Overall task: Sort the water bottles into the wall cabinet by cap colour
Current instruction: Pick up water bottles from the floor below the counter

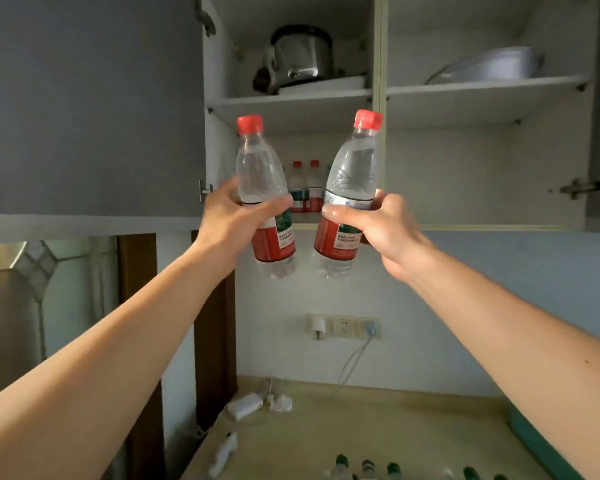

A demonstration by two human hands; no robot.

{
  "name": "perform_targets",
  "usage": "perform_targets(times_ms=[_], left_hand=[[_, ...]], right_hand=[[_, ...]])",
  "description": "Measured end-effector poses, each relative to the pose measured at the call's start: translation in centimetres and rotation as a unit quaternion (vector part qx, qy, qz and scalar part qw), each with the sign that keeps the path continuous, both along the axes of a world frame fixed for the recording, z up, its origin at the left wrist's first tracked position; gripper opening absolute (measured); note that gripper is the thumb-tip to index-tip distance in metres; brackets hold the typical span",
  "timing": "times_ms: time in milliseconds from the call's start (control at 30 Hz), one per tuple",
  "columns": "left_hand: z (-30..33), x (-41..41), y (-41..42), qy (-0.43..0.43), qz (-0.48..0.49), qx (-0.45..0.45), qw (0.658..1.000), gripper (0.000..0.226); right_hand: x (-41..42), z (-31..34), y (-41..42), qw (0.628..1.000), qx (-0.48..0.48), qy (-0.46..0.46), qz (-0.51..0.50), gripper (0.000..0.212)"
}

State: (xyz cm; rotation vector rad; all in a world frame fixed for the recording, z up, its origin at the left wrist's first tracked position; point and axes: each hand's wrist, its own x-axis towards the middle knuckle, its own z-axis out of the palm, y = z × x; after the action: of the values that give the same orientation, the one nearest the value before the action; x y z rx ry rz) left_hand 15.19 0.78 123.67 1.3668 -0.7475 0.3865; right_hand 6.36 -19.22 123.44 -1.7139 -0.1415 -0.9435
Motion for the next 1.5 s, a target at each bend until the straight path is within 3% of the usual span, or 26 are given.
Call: perform_targets(times_ms=[167,400,700,900,1000,1267,1500], left_hand=[[2.0,6.7,-1.1,0.015,0.016,-0.017,1.0,0.068],[4.2,17.6,-3.8,-0.022,0.017,-0.011,1.0,0.04],[7.1,29.8,-9.0,-0.062,0.021,0.016,0.998,0.056],[7.4,34.2,-12.1,-0.06,0.014,0.04,0.997,0.053],[7.9,36.3,-13.4,-0.041,0.02,0.066,0.997,0.063],[7.7,40.3,-16.7,-0.027,0.003,0.081,0.996,0.06],[7.8,41.8,-18.7,-0.013,-0.003,0.089,0.996,0.045]], right_hand=[[5.9,2.7,-0.9,1.0,-0.005,-0.009,-0.012,0.032],[15.6,5.1,-2.9,0.999,0.002,-0.015,-0.052,0.029],[26.7,8.3,-6.3,0.992,0.015,-0.01,-0.123,0.036],[31.9,8.5,-9.4,0.988,0.024,0.03,-0.146,0.036],[34.0,8.7,-10.6,0.987,0.034,0.058,-0.149,0.034],[37.6,8.5,-13.5,0.98,-0.014,0.132,-0.15,0.065],[39.5,8.2,-15.0,0.982,-0.018,0.133,-0.133,0.05]])
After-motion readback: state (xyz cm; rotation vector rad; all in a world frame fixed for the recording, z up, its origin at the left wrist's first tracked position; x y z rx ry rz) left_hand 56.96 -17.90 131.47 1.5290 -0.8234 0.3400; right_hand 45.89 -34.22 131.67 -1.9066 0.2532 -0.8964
